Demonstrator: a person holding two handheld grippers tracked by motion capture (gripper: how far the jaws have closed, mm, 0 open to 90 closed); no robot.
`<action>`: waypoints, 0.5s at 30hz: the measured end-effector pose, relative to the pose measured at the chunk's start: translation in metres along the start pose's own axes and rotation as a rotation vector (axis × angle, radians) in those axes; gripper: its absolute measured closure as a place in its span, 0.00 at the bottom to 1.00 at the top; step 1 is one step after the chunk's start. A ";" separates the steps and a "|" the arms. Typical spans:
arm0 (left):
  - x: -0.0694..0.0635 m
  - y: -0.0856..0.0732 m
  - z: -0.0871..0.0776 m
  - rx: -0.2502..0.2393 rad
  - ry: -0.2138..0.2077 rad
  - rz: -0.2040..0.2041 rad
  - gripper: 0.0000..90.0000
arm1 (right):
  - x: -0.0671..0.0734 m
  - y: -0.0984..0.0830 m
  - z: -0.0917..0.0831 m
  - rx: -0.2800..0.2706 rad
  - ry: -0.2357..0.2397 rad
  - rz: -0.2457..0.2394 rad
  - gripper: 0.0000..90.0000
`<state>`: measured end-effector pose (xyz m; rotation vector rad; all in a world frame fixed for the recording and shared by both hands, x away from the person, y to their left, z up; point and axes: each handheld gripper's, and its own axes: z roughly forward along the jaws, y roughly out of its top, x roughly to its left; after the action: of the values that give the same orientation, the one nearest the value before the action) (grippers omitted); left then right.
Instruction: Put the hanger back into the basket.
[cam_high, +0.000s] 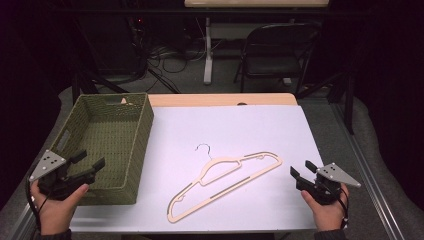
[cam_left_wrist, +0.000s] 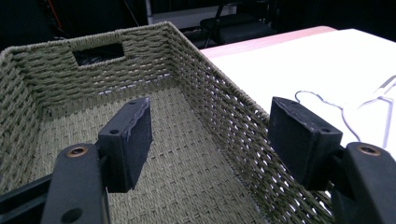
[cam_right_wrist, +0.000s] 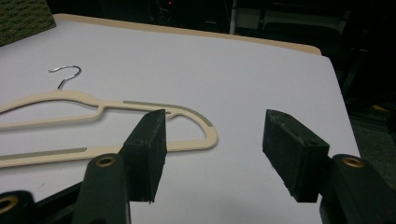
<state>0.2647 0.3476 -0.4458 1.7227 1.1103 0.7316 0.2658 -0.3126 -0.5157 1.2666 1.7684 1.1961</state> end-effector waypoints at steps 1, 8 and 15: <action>0.000 0.000 -0.001 -0.003 -0.001 -0.001 0.34 | 0.000 0.001 0.000 0.004 0.001 -0.005 0.44; 0.001 0.001 -0.004 -0.010 -0.001 -0.010 0.34 | 0.005 0.008 0.003 0.043 0.026 -0.054 0.44; 0.001 0.001 -0.006 -0.010 0.002 -0.012 0.35 | 0.011 0.020 0.007 0.066 0.064 -0.111 0.48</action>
<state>0.2600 0.3506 -0.4422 1.7063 1.1157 0.7309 0.2758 -0.2977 -0.5002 1.1628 1.9126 1.1358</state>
